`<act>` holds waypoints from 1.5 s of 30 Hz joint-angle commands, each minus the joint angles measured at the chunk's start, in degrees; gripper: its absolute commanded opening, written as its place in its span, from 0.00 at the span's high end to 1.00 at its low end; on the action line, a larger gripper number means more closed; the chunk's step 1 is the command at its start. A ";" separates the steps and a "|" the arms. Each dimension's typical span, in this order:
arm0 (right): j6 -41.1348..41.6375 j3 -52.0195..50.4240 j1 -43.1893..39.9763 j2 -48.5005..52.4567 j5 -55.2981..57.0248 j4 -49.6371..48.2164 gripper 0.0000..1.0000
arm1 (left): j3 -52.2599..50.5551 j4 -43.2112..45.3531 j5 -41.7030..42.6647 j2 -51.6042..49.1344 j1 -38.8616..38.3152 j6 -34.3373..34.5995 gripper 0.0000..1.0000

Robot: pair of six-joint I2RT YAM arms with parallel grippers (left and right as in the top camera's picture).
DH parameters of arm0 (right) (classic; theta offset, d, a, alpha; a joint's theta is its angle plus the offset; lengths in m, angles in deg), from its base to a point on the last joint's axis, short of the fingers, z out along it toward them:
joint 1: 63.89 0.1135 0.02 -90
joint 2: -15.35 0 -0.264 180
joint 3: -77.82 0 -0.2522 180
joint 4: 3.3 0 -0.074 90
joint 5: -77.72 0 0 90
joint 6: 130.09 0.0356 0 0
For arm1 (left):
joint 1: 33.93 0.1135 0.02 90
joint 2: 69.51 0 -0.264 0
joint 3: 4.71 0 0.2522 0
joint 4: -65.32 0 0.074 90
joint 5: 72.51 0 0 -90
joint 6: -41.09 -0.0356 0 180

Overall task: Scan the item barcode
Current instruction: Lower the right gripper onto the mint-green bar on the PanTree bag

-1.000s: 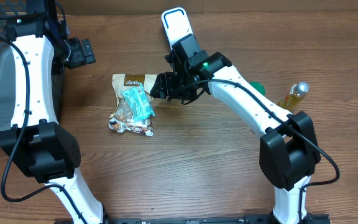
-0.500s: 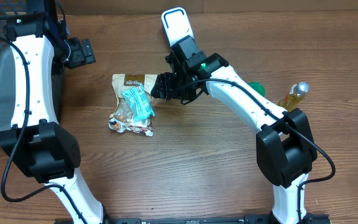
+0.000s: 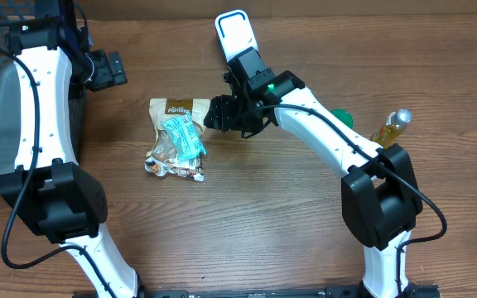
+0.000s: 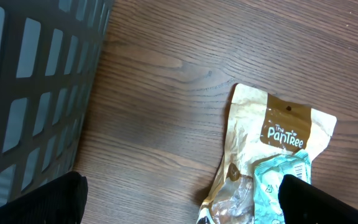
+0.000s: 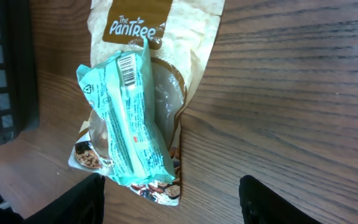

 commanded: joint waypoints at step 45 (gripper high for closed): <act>20.31 -18.86 8.26 0.33 1.75 -29.59 0.57 | 1.14 -0.04 0.22 -0.04 0.00 -1.09 0.00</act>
